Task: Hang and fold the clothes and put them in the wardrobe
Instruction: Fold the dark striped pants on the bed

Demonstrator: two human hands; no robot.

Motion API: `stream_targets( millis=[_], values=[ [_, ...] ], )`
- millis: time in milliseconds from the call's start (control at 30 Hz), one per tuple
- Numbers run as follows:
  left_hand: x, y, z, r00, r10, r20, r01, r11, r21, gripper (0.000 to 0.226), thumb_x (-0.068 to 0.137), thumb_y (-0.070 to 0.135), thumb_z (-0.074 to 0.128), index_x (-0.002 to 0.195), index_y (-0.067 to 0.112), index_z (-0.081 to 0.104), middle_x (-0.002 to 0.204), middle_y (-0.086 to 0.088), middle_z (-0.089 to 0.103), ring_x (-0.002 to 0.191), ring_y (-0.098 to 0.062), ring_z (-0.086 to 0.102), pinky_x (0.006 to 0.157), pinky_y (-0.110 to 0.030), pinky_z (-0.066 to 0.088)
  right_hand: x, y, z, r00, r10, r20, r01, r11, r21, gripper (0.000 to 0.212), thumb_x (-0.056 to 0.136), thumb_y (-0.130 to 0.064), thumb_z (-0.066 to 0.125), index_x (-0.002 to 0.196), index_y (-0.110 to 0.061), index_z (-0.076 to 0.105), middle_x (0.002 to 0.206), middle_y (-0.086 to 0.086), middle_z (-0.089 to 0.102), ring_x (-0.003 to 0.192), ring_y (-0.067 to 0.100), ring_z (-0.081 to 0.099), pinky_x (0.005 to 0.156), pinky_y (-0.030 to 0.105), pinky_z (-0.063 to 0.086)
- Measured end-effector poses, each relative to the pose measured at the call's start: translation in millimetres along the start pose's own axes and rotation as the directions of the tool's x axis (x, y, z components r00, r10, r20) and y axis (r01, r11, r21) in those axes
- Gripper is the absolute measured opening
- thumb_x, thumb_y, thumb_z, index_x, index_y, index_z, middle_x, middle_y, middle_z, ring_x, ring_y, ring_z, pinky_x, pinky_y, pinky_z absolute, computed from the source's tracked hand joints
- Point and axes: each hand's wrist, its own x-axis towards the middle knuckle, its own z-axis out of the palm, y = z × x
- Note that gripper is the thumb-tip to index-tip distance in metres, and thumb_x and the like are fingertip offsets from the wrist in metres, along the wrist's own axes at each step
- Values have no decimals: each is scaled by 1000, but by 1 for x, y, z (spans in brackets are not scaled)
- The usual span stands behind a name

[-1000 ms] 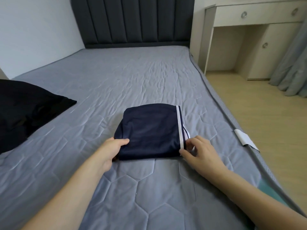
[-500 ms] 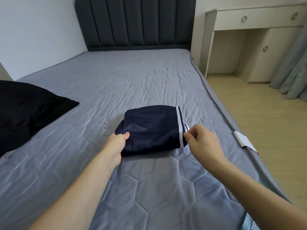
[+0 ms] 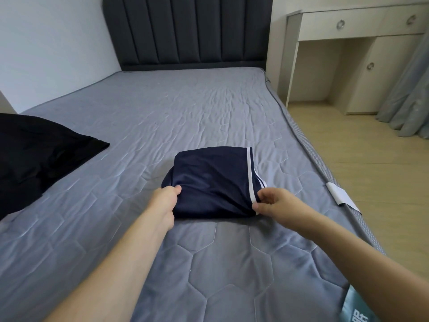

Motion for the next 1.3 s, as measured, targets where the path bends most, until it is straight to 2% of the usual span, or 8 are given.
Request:
stream_targets(
  millis=[300, 533, 667, 833, 933, 1000, 1067, 1300],
  values=[
    [-1, 7, -2, 999, 35, 18, -36, 999, 16, 33, 95, 14, 60, 127, 12, 53, 118, -9, 63, 105, -29, 62, 95, -44, 50, 9, 1, -23, 972, -107, -209, 101, 994, -39, 24, 88, -25, 68, 71, -13, 58, 49, -15, 54, 41, 0, 40, 44, 12, 30],
    [1, -5, -2, 991, 131, 34, -134, 985, 105, 22, 97, 11, 55, 117, 17, 50, 101, -2, 62, 86, -19, 60, 68, -32, 48, 7, 26, -10, 984, 155, -89, -114, 929, 352, 30, 89, -32, 67, 69, -16, 53, 55, -2, 46, 46, 12, 36, 43, 23, 28],
    [4, -9, -15, 987, 23, 158, -69, 954, 292, 35, 89, 8, 64, 124, 13, 59, 112, -5, 69, 98, -25, 65, 78, -35, 53, 19, 27, -13, 949, 315, 24, -301, 880, 368, 38, 90, -42, 59, 62, -21, 43, 55, -2, 40, 48, 13, 34, 50, 26, 26],
    [12, 16, -19, 962, -105, 253, 24, 953, 303, 29, 74, 30, 74, 101, 19, 72, 88, -4, 77, 77, -22, 72, 65, -30, 53, 58, -5, -23, 924, 383, -19, -367, 898, 244, 57, 81, -68, 56, 100, -15, 52, 74, 5, 61, 53, 19, 58, 46, 21, 38],
    [29, 37, -6, 961, -92, 260, 14, 958, 287, 33, 76, 39, 73, 103, 19, 72, 91, -4, 77, 87, -26, 72, 75, -35, 55, 93, -29, -19, 920, 378, 106, -392, 897, 203, 60, 82, -65, 58, 116, -15, 61, 98, 4, 70, 78, 23, 68, 66, 30, 54],
    [44, 50, 5, 962, -97, 256, 18, 956, 293, 34, 78, 38, 73, 105, 17, 72, 94, -5, 77, 91, -27, 71, 84, -39, 55, 120, -39, -15, 913, 376, 160, -405, 884, 232, 71, 84, -61, 61, 135, -13, 51, 132, 7, 58, 115, 28, 59, 101, 42, 46],
    [63, 61, 14, 963, -126, 239, 46, 948, 314, 33, 79, 36, 74, 104, 14, 72, 93, -7, 76, 91, -27, 71, 86, -39, 55, 145, -44, -11, 910, 381, 165, -412, 871, 266, 69, 85, -56, 63, 136, -10, 50, 136, 8, 55, 122, 29, 55, 108, 43, 39],
    [87, 80, 34, 930, -282, 236, 222, 943, 249, 22, 87, 26, 72, 99, 7, 72, 85, -10, 76, 68, -24, 73, 57, -32, 57, 197, -49, -13, 828, 480, 288, -560, 703, 439, 45, 85, -41, 70, 112, -6, 68, 89, 11, 73, 76, 26, 69, 64, 35, 51]
  ],
)
